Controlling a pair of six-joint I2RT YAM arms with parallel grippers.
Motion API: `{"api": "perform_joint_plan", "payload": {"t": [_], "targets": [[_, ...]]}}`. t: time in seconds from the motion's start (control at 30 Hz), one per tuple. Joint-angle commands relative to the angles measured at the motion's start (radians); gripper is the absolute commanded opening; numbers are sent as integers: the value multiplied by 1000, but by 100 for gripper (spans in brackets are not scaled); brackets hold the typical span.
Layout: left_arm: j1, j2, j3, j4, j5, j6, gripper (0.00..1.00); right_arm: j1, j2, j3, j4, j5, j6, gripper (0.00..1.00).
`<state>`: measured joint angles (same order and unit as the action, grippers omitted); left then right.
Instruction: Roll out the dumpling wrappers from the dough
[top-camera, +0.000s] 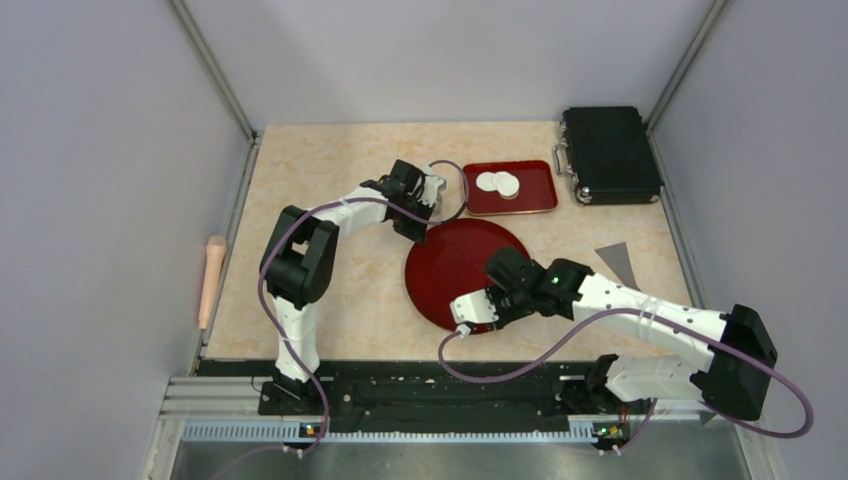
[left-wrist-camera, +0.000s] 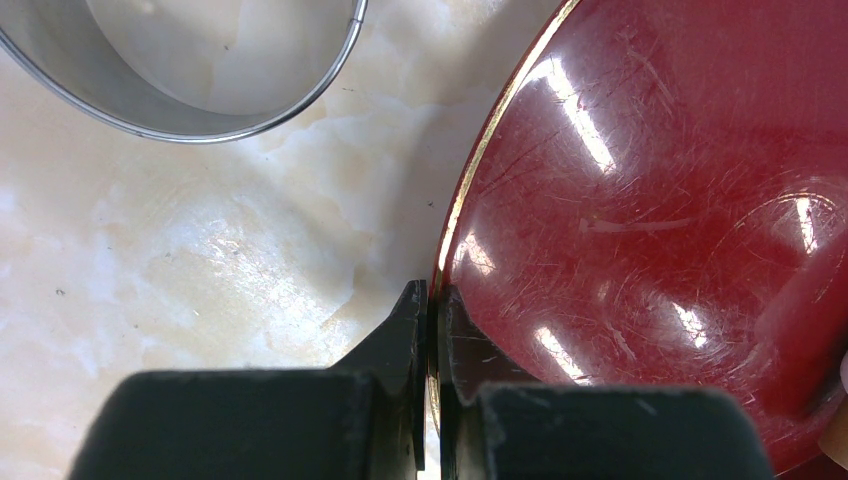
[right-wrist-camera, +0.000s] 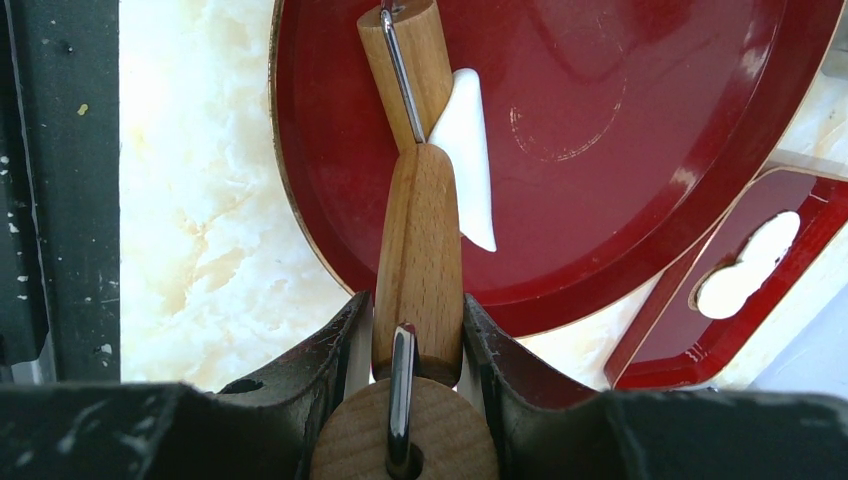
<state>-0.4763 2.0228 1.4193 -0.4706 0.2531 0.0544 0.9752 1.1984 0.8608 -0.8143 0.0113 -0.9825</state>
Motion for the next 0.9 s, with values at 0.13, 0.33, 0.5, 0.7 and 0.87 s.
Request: {"api": "perform_joint_plan", "payload": {"t": [0.13, 0.33, 0.5, 0.7, 0.87], "targets": [[3, 65, -8, 24, -72, 2, 0, 24, 31, -51, -181, -161, 75, 0], [3, 65, -8, 24, -71, 2, 0, 24, 25, -65, -63, -99, 66, 0], [3, 65, -8, 23, -71, 4, 0, 25, 36, -62, 8, -79, 61, 0], [3, 65, -8, 24, -69, 3, 0, 24, 44, -64, 69, -44, 51, 0], [2, 65, -8, 23, -69, 3, 0, 25, 75, -68, 97, -42, 41, 0]]}}
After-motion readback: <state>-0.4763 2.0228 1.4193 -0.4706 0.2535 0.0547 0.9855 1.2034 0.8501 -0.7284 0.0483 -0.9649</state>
